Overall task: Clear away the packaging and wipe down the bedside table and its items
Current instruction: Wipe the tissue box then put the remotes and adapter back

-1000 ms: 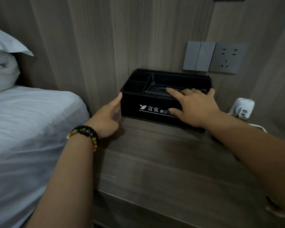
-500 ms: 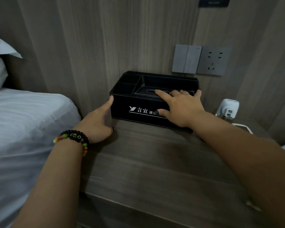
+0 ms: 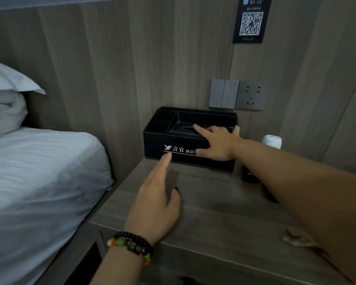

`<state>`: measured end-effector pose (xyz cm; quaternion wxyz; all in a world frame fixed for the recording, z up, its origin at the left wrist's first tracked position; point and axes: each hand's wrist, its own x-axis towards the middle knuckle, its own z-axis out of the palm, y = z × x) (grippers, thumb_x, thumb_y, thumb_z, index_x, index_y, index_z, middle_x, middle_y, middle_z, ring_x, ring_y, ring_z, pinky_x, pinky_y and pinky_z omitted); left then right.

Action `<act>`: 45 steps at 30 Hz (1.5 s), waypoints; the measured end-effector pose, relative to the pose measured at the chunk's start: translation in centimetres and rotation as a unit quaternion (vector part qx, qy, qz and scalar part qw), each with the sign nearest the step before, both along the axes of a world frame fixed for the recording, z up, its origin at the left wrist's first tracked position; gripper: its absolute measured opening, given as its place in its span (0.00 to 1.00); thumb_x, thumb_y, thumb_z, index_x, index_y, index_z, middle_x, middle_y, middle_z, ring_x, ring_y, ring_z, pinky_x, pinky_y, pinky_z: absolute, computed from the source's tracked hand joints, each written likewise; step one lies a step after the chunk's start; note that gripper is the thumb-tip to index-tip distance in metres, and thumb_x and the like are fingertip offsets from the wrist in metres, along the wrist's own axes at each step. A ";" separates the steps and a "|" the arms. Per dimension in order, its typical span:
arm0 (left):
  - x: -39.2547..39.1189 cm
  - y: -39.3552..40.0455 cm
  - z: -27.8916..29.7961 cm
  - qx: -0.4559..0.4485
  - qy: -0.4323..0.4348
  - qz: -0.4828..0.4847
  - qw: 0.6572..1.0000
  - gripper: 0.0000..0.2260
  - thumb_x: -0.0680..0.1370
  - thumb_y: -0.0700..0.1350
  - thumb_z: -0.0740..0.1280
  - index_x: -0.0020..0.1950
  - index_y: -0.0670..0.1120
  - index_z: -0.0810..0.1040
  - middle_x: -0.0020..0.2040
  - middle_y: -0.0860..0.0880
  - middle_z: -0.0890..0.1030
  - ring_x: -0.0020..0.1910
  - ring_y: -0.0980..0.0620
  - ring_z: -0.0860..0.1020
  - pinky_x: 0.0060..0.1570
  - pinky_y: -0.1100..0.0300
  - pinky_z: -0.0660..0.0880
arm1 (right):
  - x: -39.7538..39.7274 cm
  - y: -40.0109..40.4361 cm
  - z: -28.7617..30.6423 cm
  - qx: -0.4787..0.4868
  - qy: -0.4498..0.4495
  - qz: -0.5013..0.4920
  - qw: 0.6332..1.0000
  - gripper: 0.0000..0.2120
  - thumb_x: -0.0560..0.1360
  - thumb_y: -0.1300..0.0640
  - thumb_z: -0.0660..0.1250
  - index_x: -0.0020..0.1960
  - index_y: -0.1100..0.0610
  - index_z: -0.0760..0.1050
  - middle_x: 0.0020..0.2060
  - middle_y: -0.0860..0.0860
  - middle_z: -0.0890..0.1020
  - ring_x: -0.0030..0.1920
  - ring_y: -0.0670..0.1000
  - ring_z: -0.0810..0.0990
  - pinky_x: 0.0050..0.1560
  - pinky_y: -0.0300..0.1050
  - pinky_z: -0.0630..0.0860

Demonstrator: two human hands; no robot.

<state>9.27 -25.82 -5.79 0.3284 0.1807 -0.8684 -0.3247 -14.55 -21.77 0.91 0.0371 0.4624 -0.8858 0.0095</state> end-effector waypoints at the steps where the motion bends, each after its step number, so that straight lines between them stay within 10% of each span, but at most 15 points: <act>1: -0.1 0.4 -0.1 0.011 0.012 -0.002 1.000 0.33 0.77 0.42 0.64 0.77 0.60 0.53 0.71 0.53 0.70 0.56 0.43 0.78 0.57 0.52 0.75 | 0.1 0.6 0.5 -0.067 -0.056 0.015 0.996 0.40 0.76 0.36 0.61 0.78 0.42 0.40 0.78 0.55 0.54 0.77 0.59 0.51 0.73 0.69 0.45; 4: -0.6 1.4 0.0 0.062 0.055 -0.033 0.996 0.32 0.78 0.41 0.64 0.77 0.59 0.54 0.75 0.60 0.62 0.42 0.70 0.77 0.47 0.75 0.72 | 1.5 3.9 2.6 -0.315 -0.171 0.045 0.933 0.37 0.77 0.46 0.65 0.79 0.51 0.50 0.76 0.55 0.59 0.76 0.55 0.56 0.75 0.51 0.55; 7: -1.3 2.2 -0.6 0.049 0.032 -0.069 0.996 0.33 0.79 0.44 0.64 0.77 0.61 0.51 0.75 0.63 0.59 0.62 0.46 0.75 0.62 0.54 0.74 | 2.1 8.8 4.0 -0.404 -0.081 0.027 0.911 0.29 0.76 0.53 0.68 0.74 0.54 0.62 0.68 0.54 0.70 0.70 0.51 0.68 0.68 0.43 0.64; 17: -4.5 5.0 -1.0 0.050 0.007 -0.124 0.991 0.33 0.79 0.47 0.62 0.76 0.64 0.45 0.75 0.65 0.59 0.62 0.37 0.73 0.63 0.49 0.73 | -3.3 17.0 -2.5 -0.124 -0.118 -0.316 0.933 0.27 0.73 0.56 0.66 0.71 0.60 0.65 0.65 0.62 0.73 0.68 0.61 0.69 0.62 0.48 0.70; 23: -6.0 6.0 -0.8 0.055 0.011 -0.132 0.990 0.33 0.79 0.45 0.63 0.76 0.63 0.47 0.74 0.65 0.60 0.61 0.36 0.73 0.61 0.47 0.74 | -2.7 16.6 -2.9 -0.149 -0.165 -0.355 0.908 0.18 0.71 0.53 0.70 0.57 0.60 0.75 0.50 0.57 0.80 0.46 0.56 0.78 0.41 0.44 0.73; 30: -6.6 6.1 -0.6 0.066 0.014 -0.134 0.989 0.33 0.79 0.44 0.63 0.76 0.62 0.49 0.73 0.64 0.62 0.58 0.38 0.75 0.59 0.48 0.76 | -2.5 16.3 -2.7 -0.265 -0.320 -0.438 0.798 0.14 0.68 0.64 0.75 0.48 0.62 0.72 0.40 0.59 0.79 0.43 0.59 0.81 0.42 0.50 0.80; 34: -6.3 5.9 -0.4 0.085 0.024 -0.138 0.986 0.32 0.79 0.43 0.63 0.77 0.60 0.51 0.72 0.63 0.64 0.36 0.60 0.77 0.43 0.68 0.75 | -1.2 16.4 -1.5 -0.275 -0.339 -0.414 0.799 0.12 0.76 0.60 0.67 0.59 0.62 0.74 0.49 0.59 0.80 0.55 0.58 0.80 0.48 0.43 0.73; 37: -5.8 5.6 -0.1 0.107 0.032 -0.150 0.982 0.31 0.79 0.42 0.63 0.76 0.59 0.52 0.71 0.63 0.66 0.58 0.64 0.74 0.59 0.69 0.69 | -0.9 17.2 -0.6 -0.318 -0.309 -0.359 0.821 0.12 0.72 0.63 0.71 0.54 0.65 0.76 0.39 0.56 0.80 0.40 0.55 0.80 0.38 0.41 0.74; 45: -5.1 4.9 0.4 0.315 0.089 -0.211 0.921 0.25 0.77 0.38 0.67 0.69 0.59 0.65 0.66 0.57 0.73 0.59 0.60 0.78 0.56 0.62 0.76 | 9.0 14.6 1.4 -0.562 -0.493 -0.099 0.657 0.14 0.73 0.71 0.68 0.56 0.59 0.77 0.48 0.55 0.85 0.44 0.54 0.85 0.38 0.46 0.81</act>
